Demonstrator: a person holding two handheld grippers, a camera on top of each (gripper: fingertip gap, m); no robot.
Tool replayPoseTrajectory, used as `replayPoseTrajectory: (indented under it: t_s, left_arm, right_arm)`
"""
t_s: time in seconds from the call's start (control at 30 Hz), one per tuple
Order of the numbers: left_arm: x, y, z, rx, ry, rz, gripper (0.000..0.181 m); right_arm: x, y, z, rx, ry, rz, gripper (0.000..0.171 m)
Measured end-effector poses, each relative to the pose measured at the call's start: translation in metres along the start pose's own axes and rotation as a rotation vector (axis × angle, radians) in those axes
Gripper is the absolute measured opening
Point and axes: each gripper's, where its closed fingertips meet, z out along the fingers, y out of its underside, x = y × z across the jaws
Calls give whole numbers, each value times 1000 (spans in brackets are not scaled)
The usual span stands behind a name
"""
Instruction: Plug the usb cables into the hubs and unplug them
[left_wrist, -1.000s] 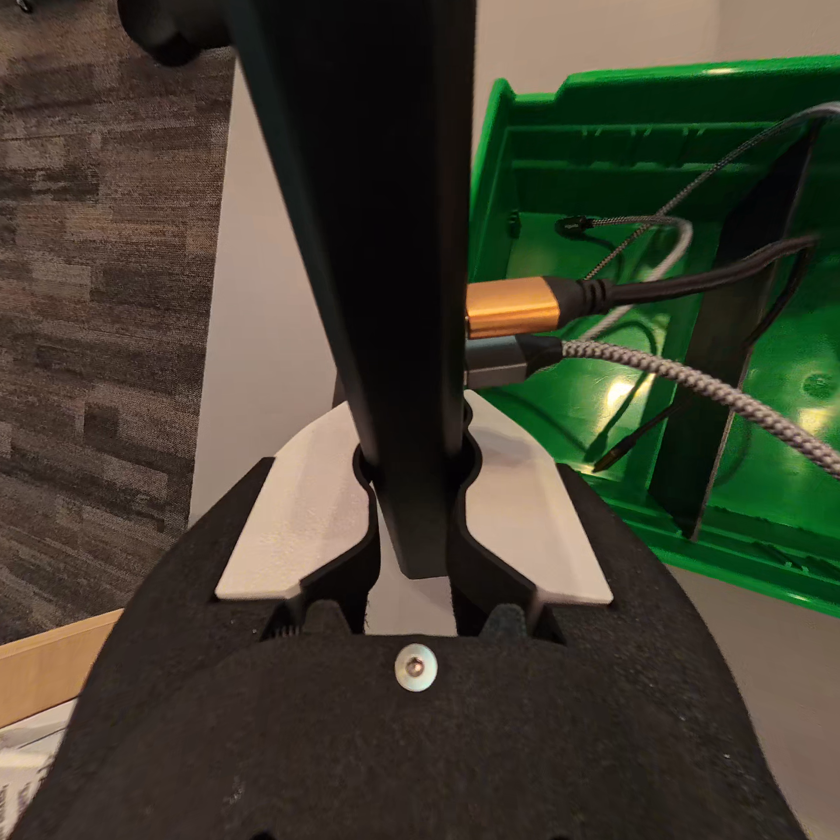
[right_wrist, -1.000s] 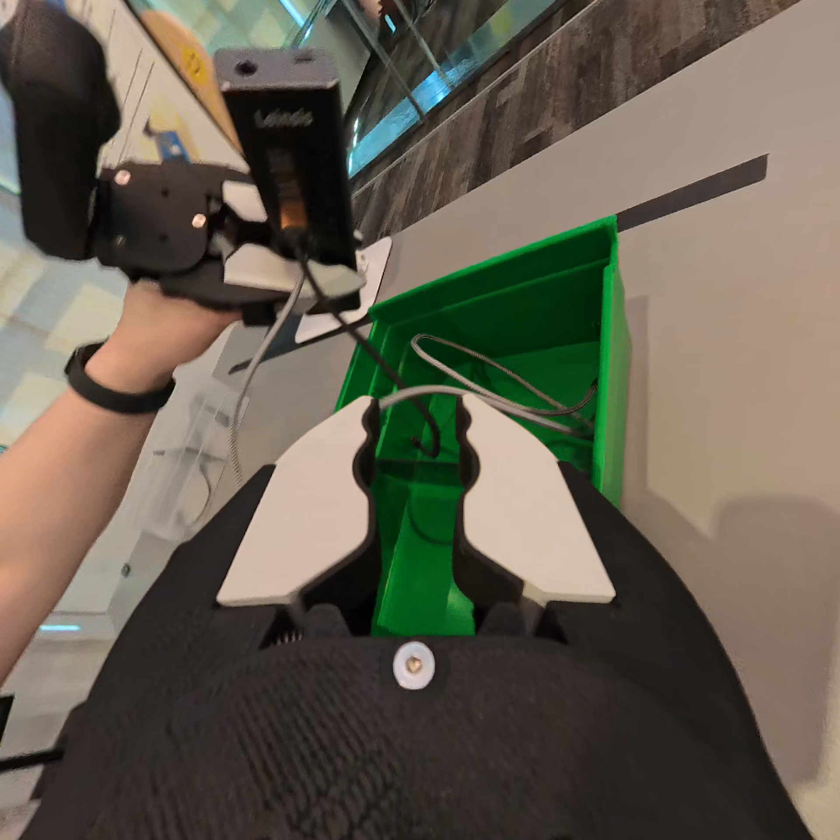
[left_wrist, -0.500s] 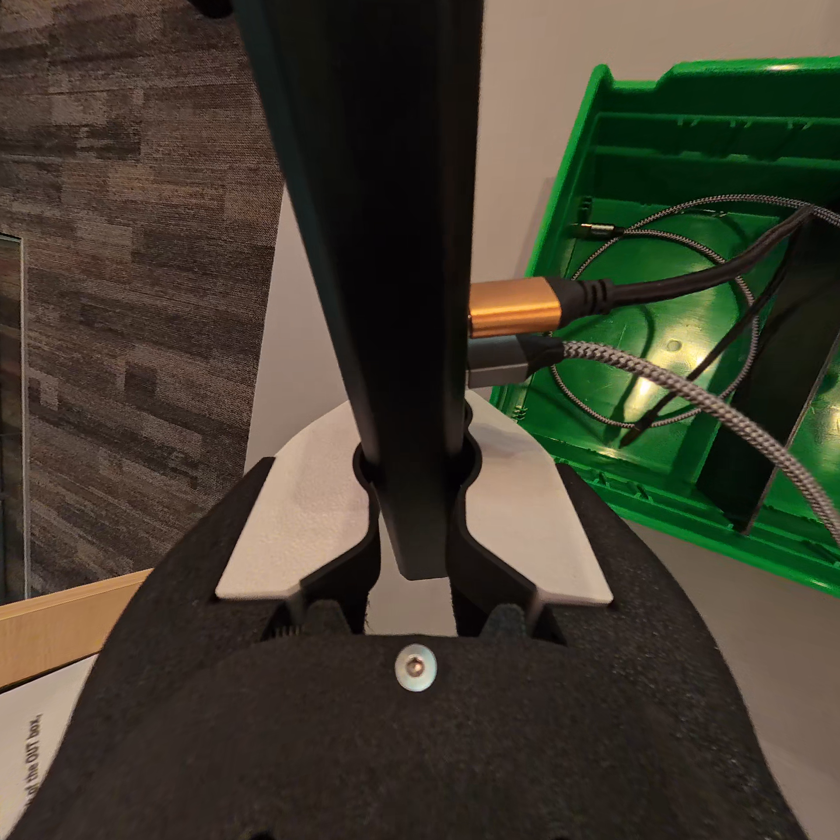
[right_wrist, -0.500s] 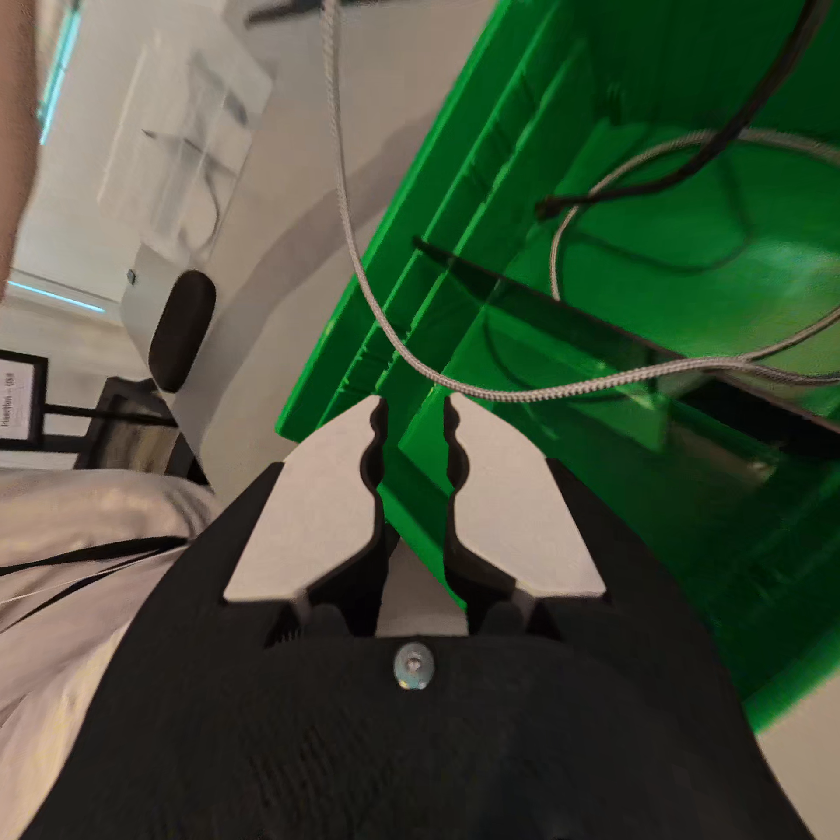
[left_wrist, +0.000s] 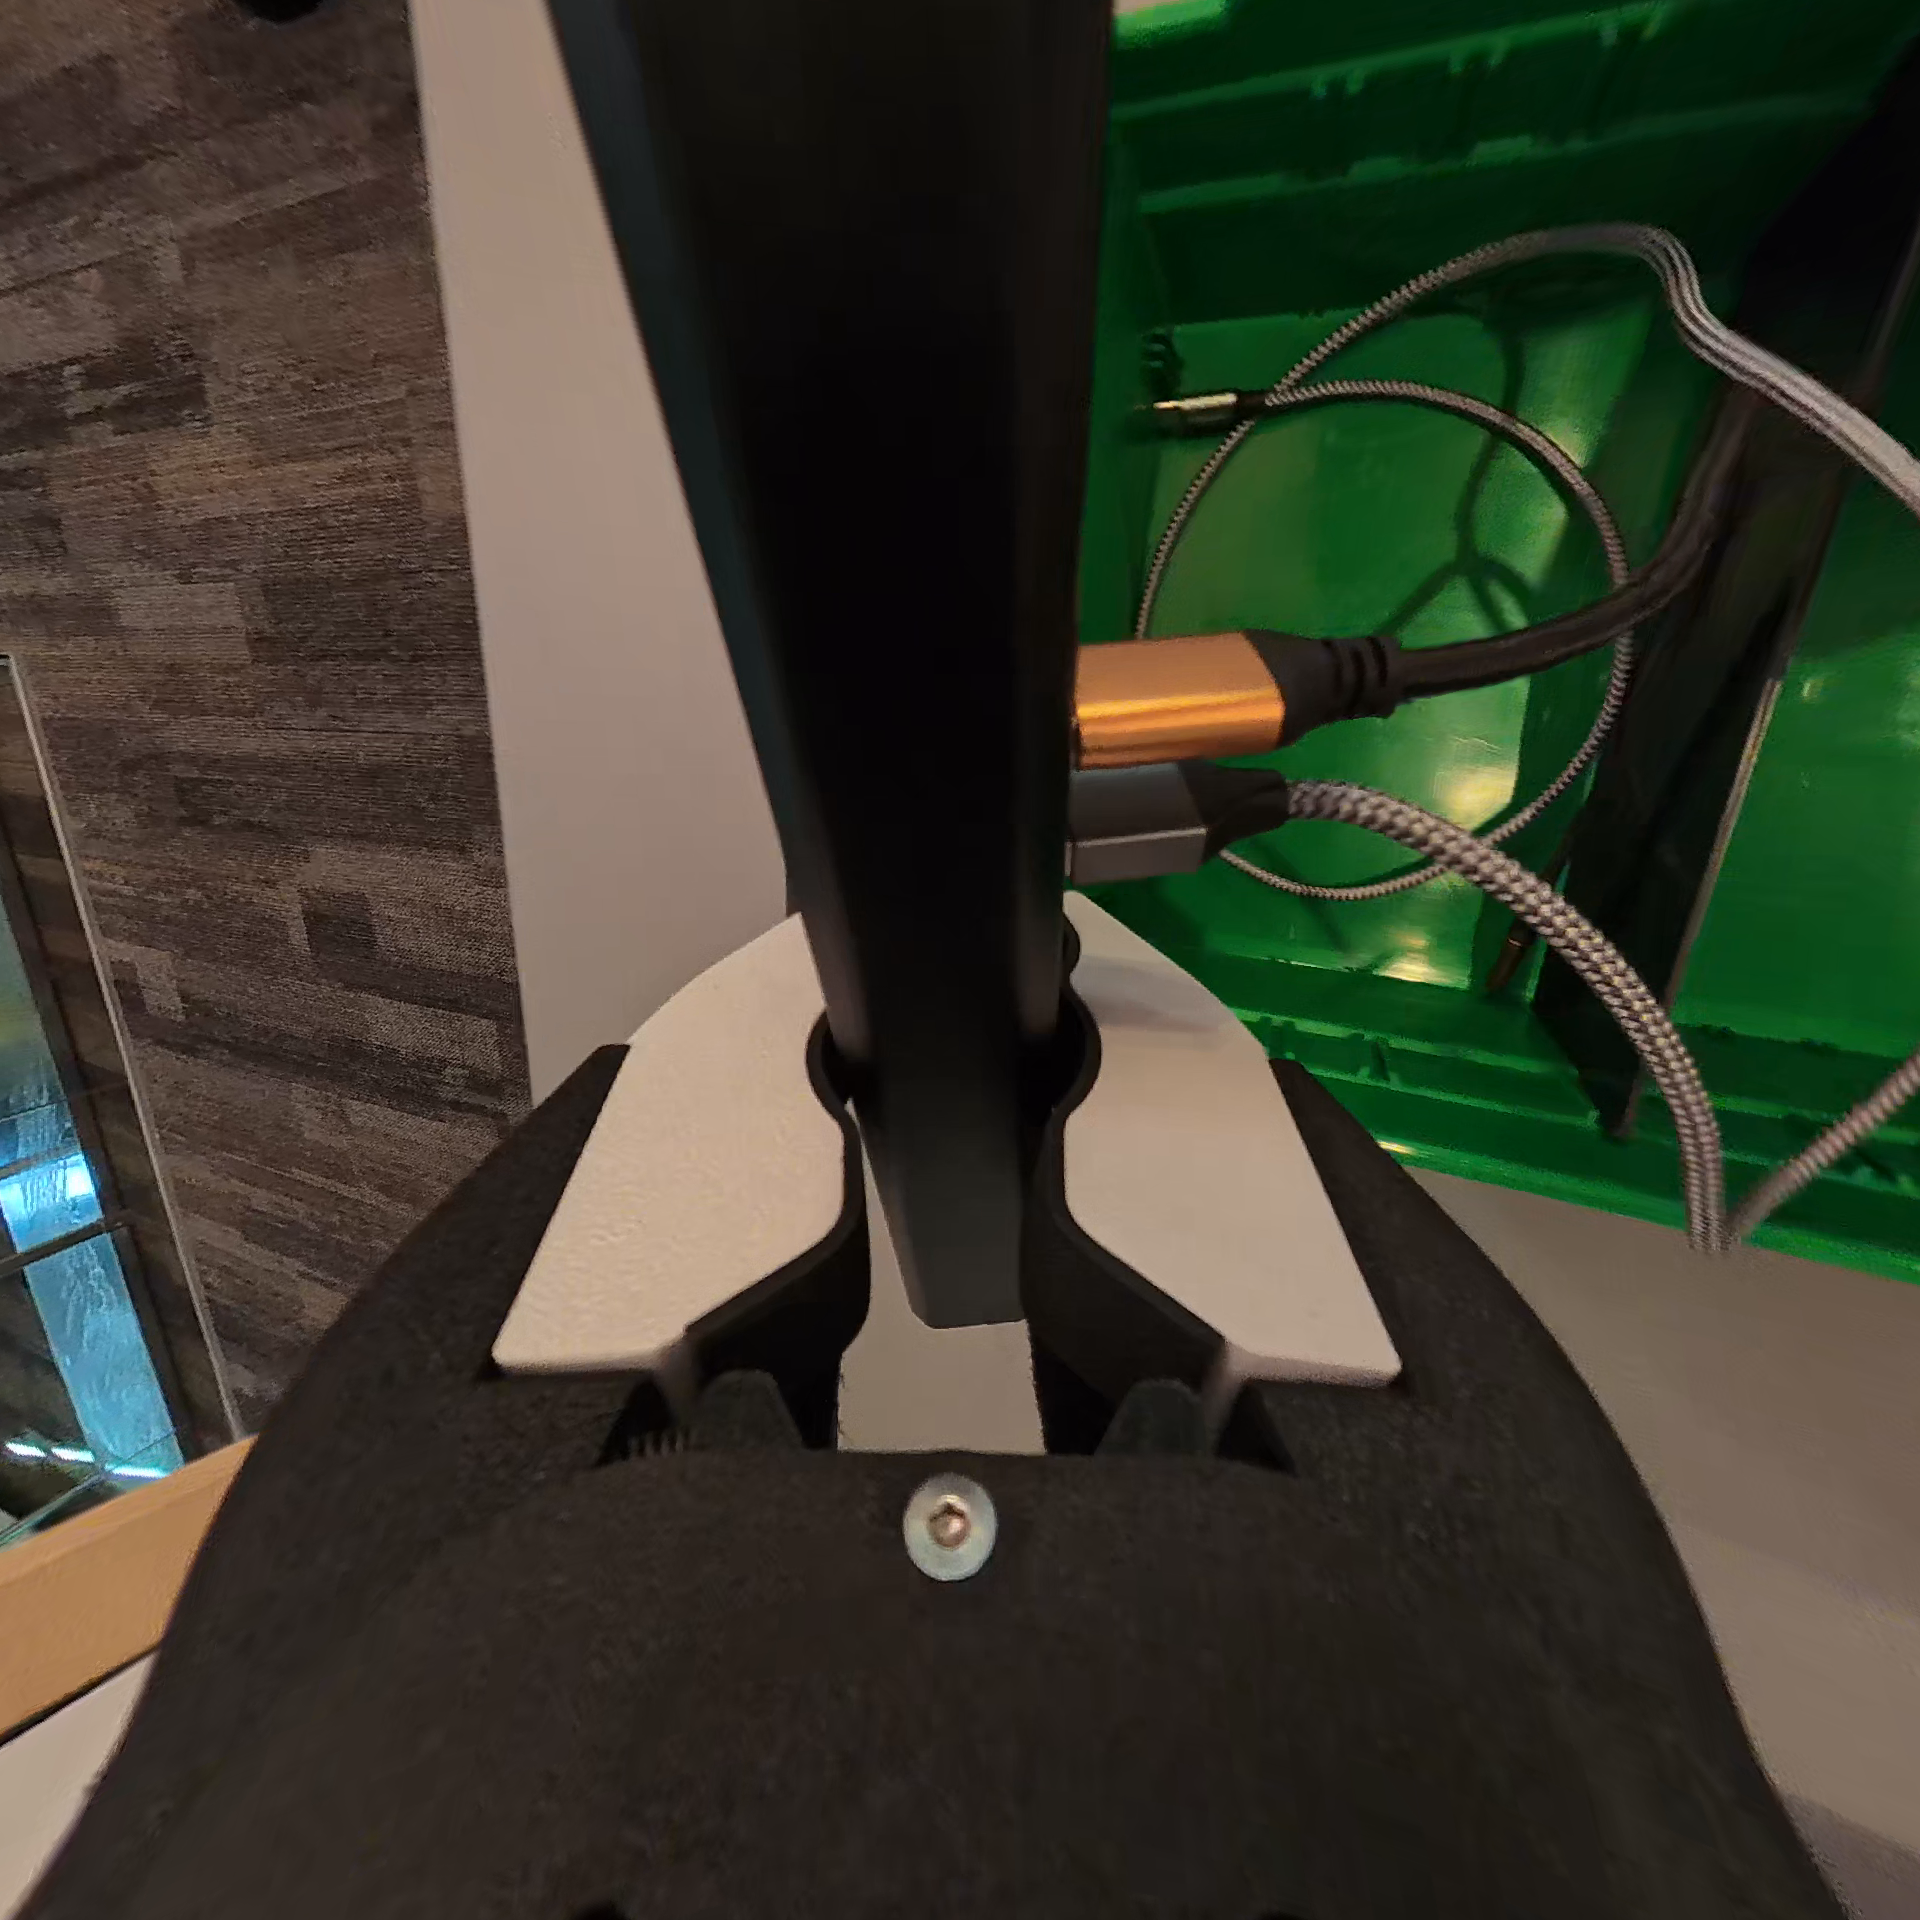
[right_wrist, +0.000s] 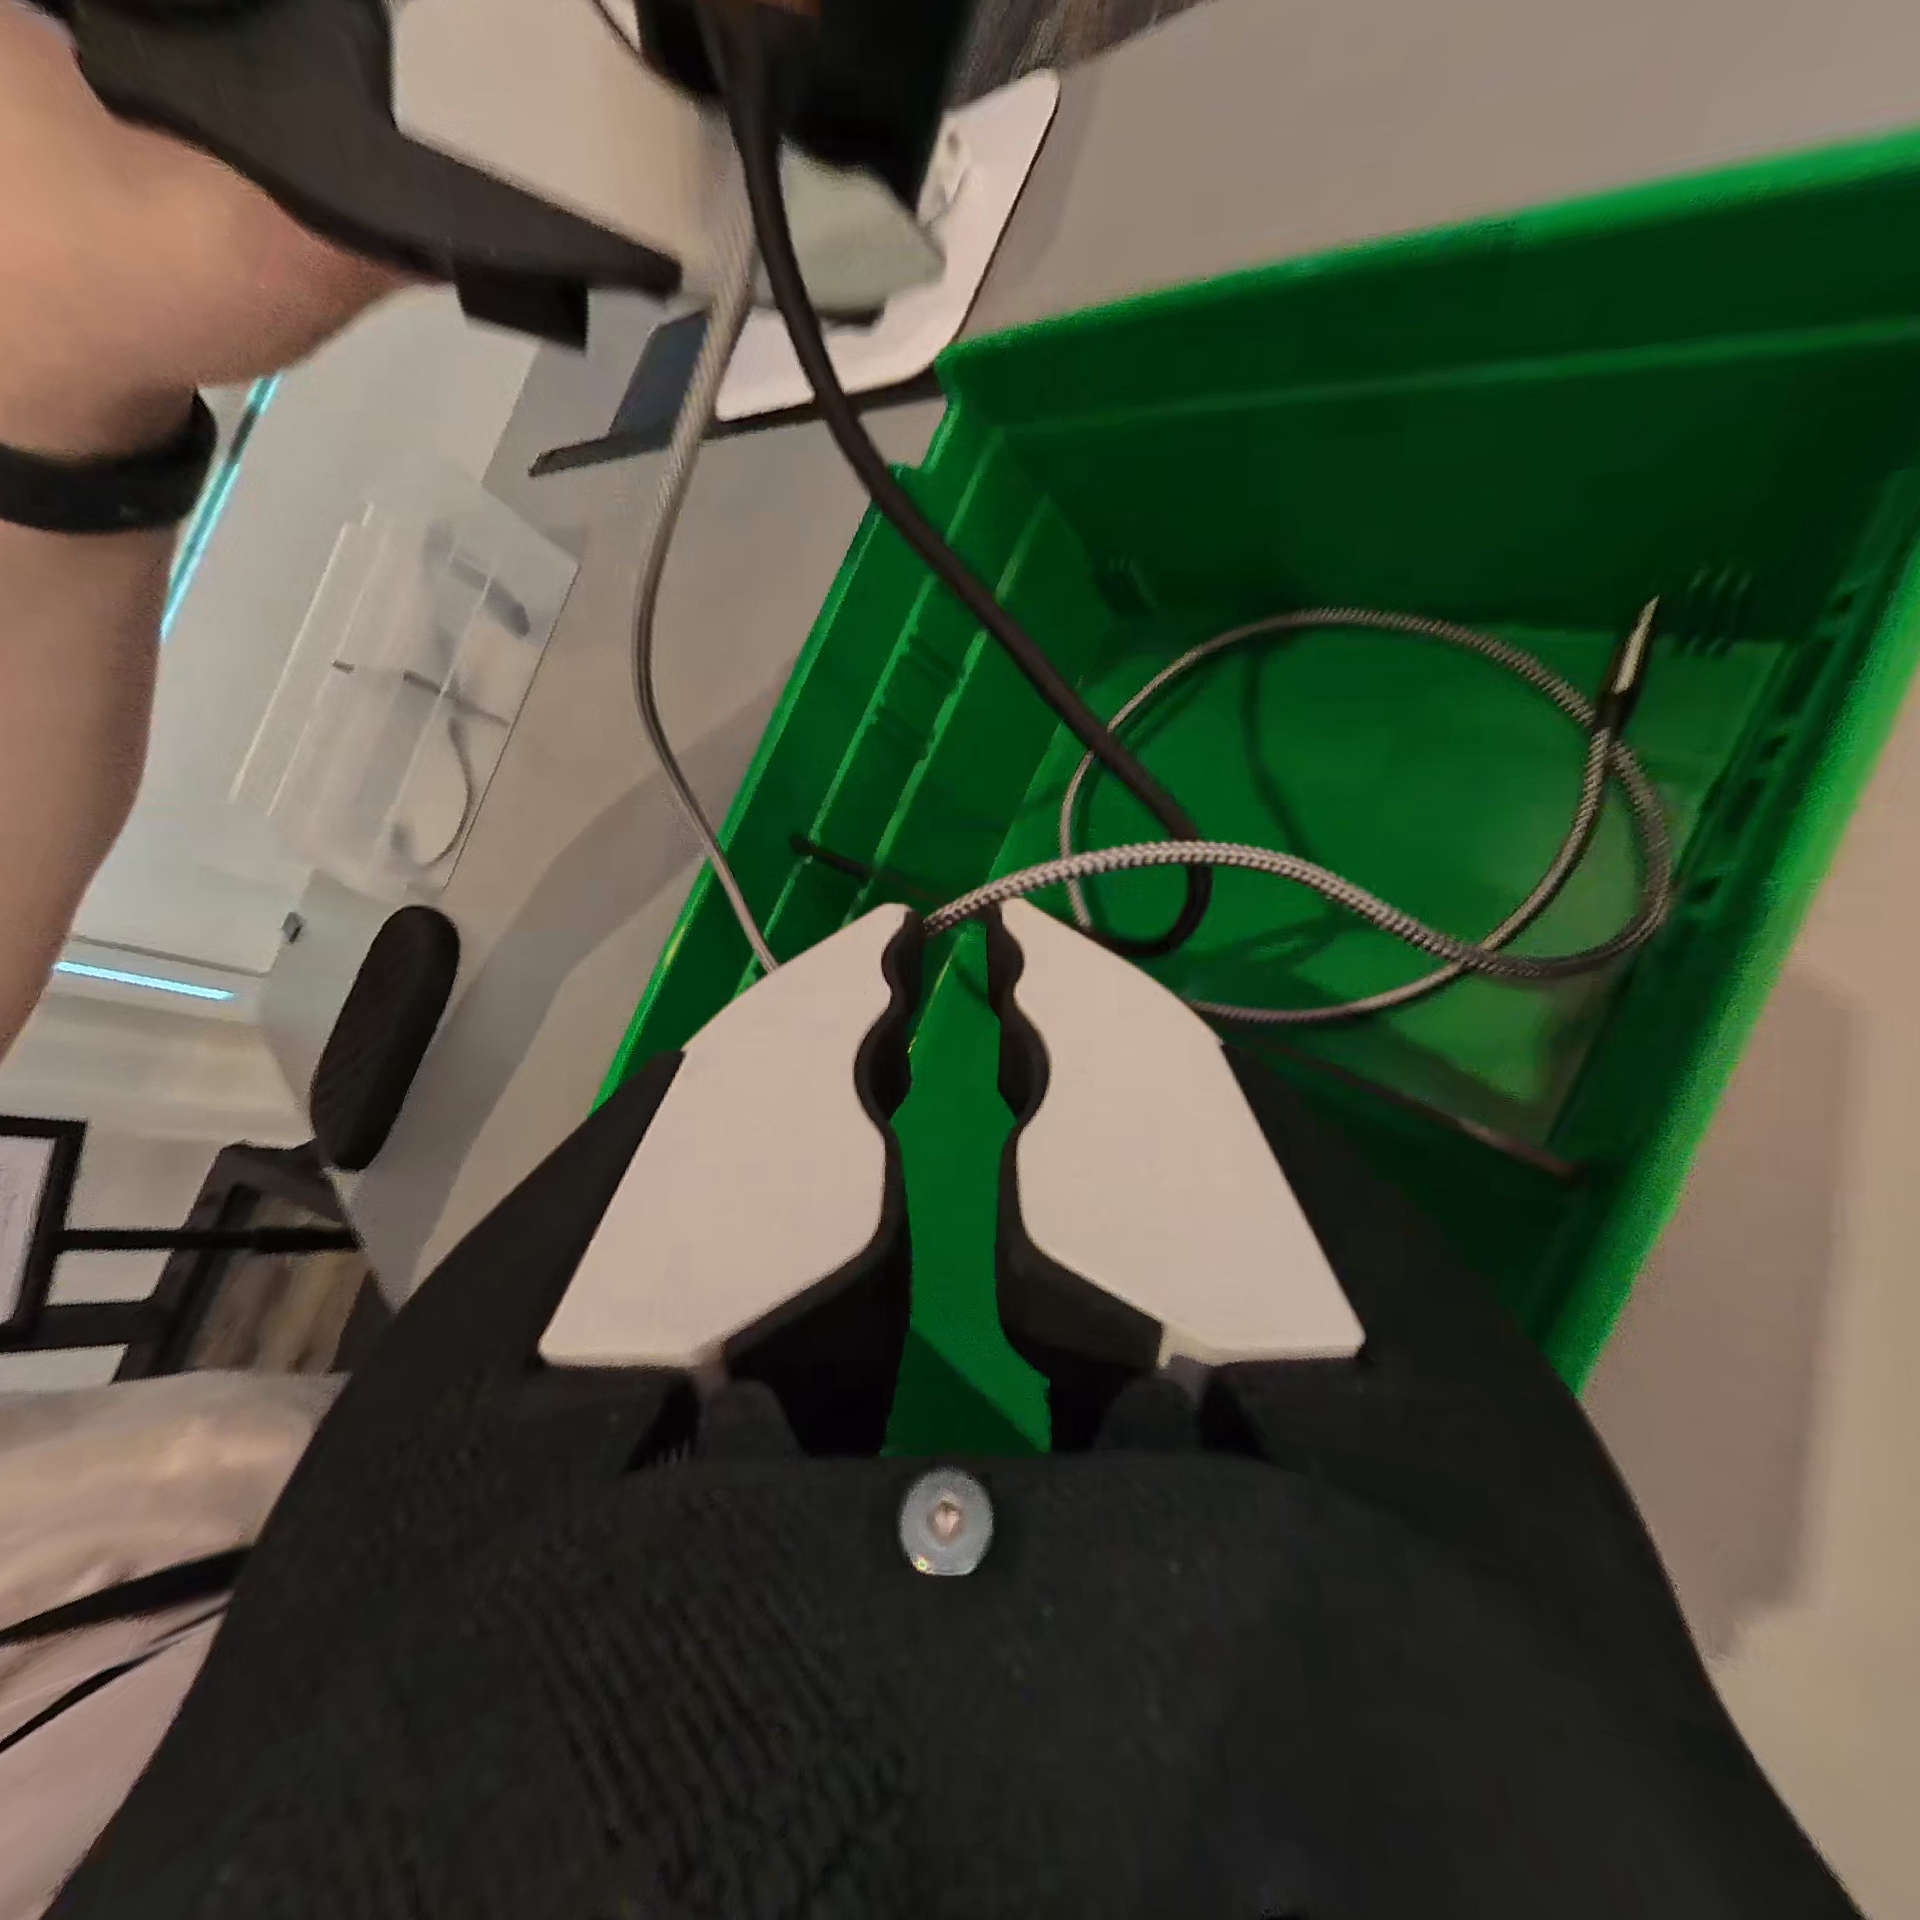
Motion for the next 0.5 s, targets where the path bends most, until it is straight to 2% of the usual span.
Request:
replayPoseTrajectory:
  t_s: [0.1,0.23,0.5]
  left_arm:
    - [13,-1,7,-44,28,54,31]
    - [32,1,18,-119,91,112,31]
    - [52,12,42,-308,214,168,31]
  right_arm:
    - [14,-14,-2,68,60,12,13]
    - [32,-6,3,22,109,100,13]
    - [38,-11,6,19,177,85,13]
